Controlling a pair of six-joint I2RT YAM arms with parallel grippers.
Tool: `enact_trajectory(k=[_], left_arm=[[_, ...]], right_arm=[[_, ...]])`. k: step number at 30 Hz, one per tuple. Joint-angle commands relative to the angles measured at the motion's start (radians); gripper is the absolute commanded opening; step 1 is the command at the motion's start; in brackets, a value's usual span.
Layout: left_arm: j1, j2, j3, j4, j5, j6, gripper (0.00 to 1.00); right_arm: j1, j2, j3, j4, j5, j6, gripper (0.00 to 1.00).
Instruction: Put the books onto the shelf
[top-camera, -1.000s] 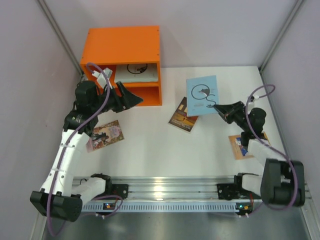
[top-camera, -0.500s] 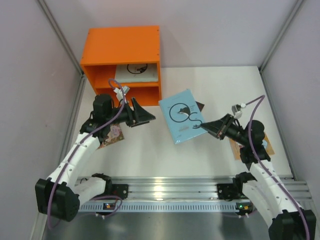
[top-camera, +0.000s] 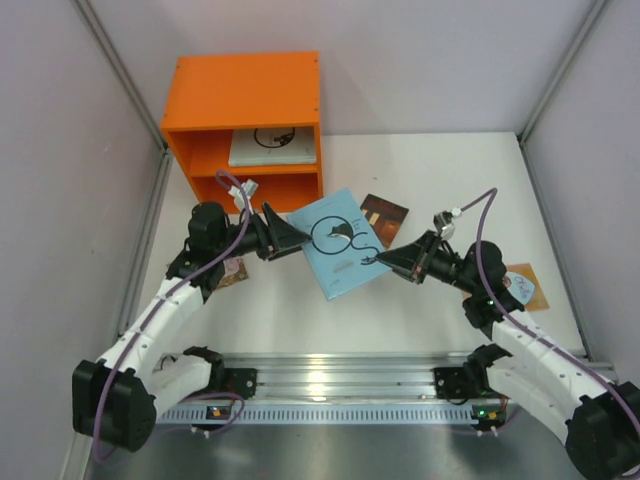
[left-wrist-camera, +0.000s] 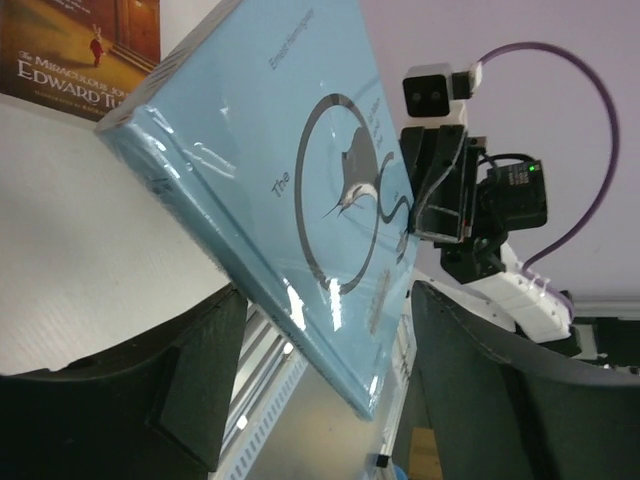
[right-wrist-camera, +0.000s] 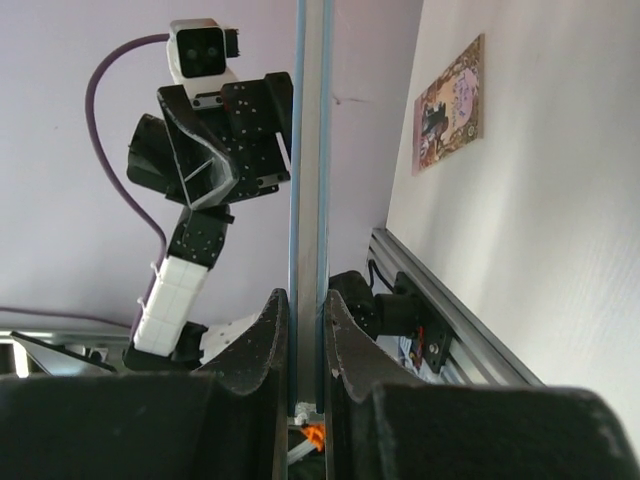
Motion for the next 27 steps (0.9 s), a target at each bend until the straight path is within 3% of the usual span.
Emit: enact_trajectory(k=[1, 7, 10, 11, 12, 14, 16, 17, 19, 20, 23, 27], left_arm=[[-0.010, -0.028, -0.053, 0.175, -0.004, -0.100, 0.69], [-0.017, -0.016, -0.080, 0.193, -0.016, -0.122, 0.62], [-0.017, -0.024, -0.086, 0.189, -0.031, -0.139, 0.35], [-0.017, -0.028, -0.087, 0.186, -0.039, -0.145, 0.16], [-0.017, -0.034, -0.086, 0.168, -0.049, -0.153, 0.03], [-0.017, -0.042, -0.084, 0.156, -0.082, -0.185, 0.00], [-0.010, -0.054, -0.080, 0.162, -0.097, -0.237, 0.00], [-0.005, -0.059, -0.077, 0.166, -0.105, -0.259, 0.00], [0.022, -0.068, -0.066, 0.186, -0.120, -0.326, 0.00], [0.039, -0.073, -0.060, 0.185, -0.120, -0.348, 0.00], [0.114, -0.085, -0.023, 0.133, -0.114, -0.401, 0.00], [0.226, -0.114, 0.078, -0.030, -0.158, -0.328, 0.00]], right_arm=[[0.055, 0.024, 0.057, 0.239, 0.045, 0.048, 0.00], [0.101, 0.072, 0.045, 0.316, 0.082, 0.075, 0.00], [0.109, 0.089, 0.037, 0.332, 0.085, 0.074, 0.00], [0.109, 0.092, 0.029, 0.335, 0.088, 0.072, 0.00], [0.109, 0.089, 0.028, 0.333, 0.091, 0.069, 0.00], [0.107, 0.086, 0.017, 0.320, 0.103, 0.060, 0.02], [0.109, 0.073, 0.017, 0.292, 0.120, 0.052, 0.15], [0.107, 0.070, 0.023, 0.278, 0.122, 0.046, 0.33], [0.105, 0.050, 0.035, 0.238, 0.128, 0.034, 0.48], [0.104, 0.046, 0.054, 0.218, 0.129, 0.014, 0.65], [0.098, 0.006, 0.100, 0.110, 0.143, -0.035, 0.88], [0.087, -0.066, 0.140, -0.016, 0.175, -0.090, 1.00]])
